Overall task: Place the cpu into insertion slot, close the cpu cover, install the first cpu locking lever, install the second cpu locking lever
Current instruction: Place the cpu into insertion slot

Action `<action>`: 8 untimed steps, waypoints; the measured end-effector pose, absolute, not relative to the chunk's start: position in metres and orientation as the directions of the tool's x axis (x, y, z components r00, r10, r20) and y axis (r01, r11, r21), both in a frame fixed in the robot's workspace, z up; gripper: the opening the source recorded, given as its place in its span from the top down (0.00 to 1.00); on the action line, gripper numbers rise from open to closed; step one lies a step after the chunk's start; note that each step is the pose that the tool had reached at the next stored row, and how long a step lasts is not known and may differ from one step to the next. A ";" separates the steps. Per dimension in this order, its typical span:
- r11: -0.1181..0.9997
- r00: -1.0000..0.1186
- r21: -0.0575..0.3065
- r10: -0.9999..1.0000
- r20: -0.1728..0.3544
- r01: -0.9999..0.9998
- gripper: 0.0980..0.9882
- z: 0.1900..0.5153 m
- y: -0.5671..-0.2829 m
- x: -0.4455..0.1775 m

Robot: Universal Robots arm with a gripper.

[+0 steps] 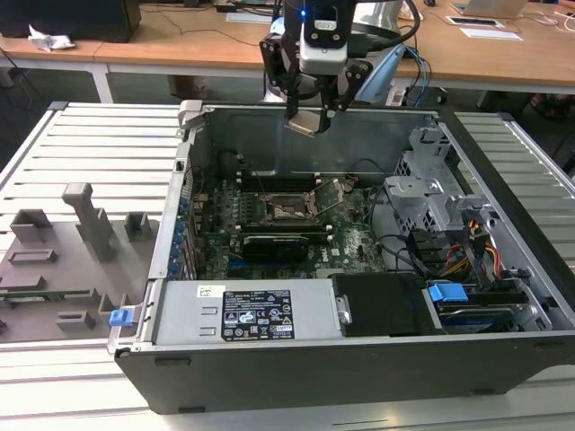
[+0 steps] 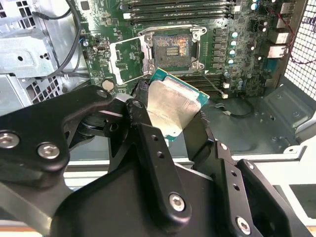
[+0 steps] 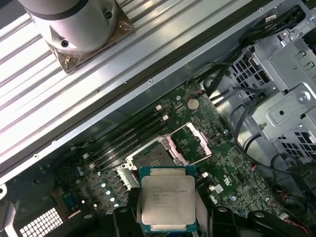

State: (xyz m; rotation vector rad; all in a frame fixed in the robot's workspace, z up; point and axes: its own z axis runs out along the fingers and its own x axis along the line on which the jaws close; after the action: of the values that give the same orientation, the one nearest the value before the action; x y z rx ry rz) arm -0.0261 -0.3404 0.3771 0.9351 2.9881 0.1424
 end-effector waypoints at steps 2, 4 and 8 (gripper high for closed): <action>0.810 -0.814 0.089 0.580 0.020 0.579 0.52 0.377 -0.340 -0.026; 0.805 -0.809 0.089 0.588 0.020 0.587 0.52 0.377 -0.340 -0.026; 0.792 -0.796 0.089 0.605 0.020 0.604 0.52 0.377 -0.340 -0.026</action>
State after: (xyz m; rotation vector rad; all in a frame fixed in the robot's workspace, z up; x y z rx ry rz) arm -0.0261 -0.3404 0.3769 1.0009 2.9648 0.1418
